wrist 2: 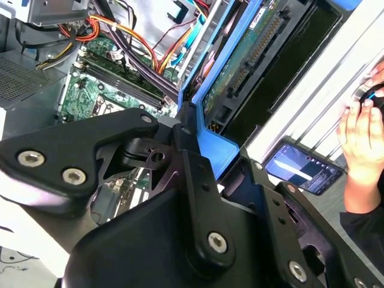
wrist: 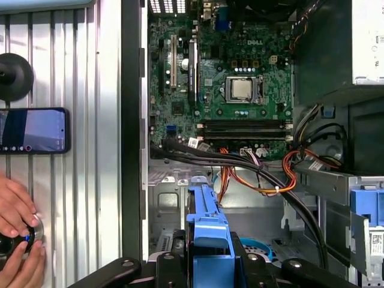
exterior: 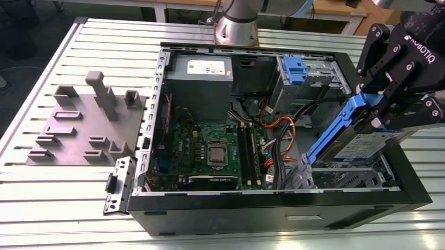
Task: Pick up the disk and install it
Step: 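Insert the disk into the insertion slot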
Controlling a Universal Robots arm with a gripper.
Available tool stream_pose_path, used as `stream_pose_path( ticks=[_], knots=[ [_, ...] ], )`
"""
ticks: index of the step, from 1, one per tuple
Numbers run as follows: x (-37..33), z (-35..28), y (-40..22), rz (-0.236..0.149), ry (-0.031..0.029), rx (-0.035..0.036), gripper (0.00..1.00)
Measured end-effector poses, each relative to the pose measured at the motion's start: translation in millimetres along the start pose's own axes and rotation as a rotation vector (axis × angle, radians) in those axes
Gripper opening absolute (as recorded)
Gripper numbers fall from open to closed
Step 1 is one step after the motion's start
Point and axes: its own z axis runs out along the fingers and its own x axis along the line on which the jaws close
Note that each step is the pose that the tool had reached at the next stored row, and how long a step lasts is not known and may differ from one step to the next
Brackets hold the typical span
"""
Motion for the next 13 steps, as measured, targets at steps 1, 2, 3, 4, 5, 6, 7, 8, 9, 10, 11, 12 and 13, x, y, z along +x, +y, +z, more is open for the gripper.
stream_pose_path(
  ticks=[1, 2, 3, 4, 5, 6, 7, 8, 9, 10, 11, 12, 13],
  knots=[
    [0.2, 0.7, -0.3, 0.000, 0.0000, 0.0000, 0.36],
    [0.5, 1.4, -0.5, 0.000, 0.0000, 0.0000, 0.36],
    [0.7, 2.1, -0.7, 0.000, 0.0000, 0.0000, 0.36],
    [0.9, 2.6, -0.9, 0.000, 0.0000, 0.0000, 0.36],
    [1.1, 3.1, -1.1, 0.000, 0.0001, 0.0000, 0.36],
    [1.1, 3.4, -1.3, 0.000, 0.0003, 0.0000, 0.36],
    [1.1, 3.6, -1.4, 0.000, 0.0003, 0.0000, 0.36],
    [1.1, 3.8, -1.4, 0.000, 0.0003, 0.0000, 0.36],
    [1.2, 4.3, -1.5, 0.000, 0.0001, 0.0000, 0.36],
    [1.2, 4.6, -1.5, 0.000, 0.0001, 0.0000, 0.36],
    [1.2, 4.7, -1.5, 0.000, 0.0000, 0.0000, 0.36],
    [1.2, 4.7, -1.5, 0.000, 0.0001, 0.0000, 0.36],
    [1.2, 4.7, -1.5, 0.000, 0.0001, 0.0000, 0.36]
  ],
)
